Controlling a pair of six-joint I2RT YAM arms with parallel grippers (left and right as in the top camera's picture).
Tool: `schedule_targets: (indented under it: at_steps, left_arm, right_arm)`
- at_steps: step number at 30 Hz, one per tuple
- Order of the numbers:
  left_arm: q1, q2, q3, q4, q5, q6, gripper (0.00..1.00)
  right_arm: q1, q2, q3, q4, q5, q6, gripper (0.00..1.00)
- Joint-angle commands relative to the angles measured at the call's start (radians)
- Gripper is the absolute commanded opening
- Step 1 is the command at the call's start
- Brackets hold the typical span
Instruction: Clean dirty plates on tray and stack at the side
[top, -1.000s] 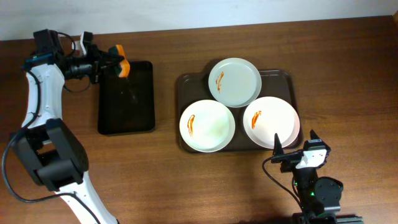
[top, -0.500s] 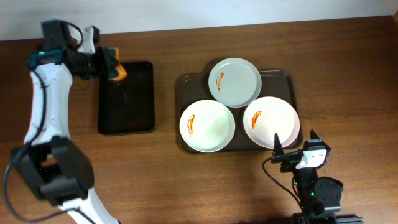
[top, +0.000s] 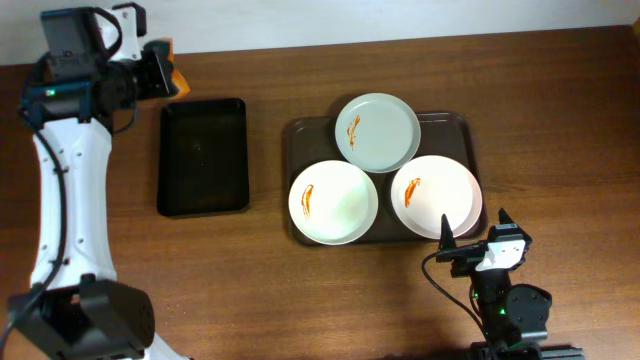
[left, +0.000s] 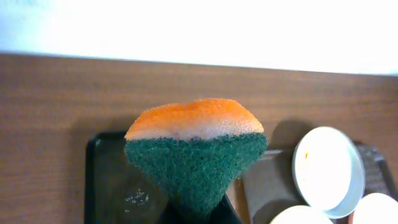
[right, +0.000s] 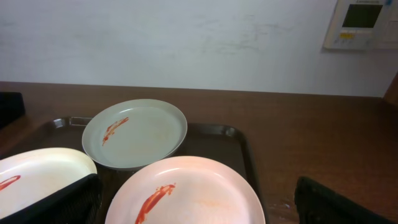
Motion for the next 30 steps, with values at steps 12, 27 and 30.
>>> schedule_targets:
  at_steps: [12,27,30]
  left_arm:
    - [-0.055,0.144,-0.138,-0.013,-0.109,0.049,0.00]
    - [-0.103,-0.076,0.080,-0.379,0.122,0.041,0.00]
    - [-0.224,-0.074,-0.057,-0.343,0.121,0.031,0.00]
  right_arm:
    - [-0.005,-0.006,-0.005,-0.004,0.008,0.004,0.98]
    - [-0.005,-0.006,-0.005,-0.005,0.027,0.004,0.98]
    - [-0.005,-0.006,-0.005,-0.002,0.026,0.004,0.98]
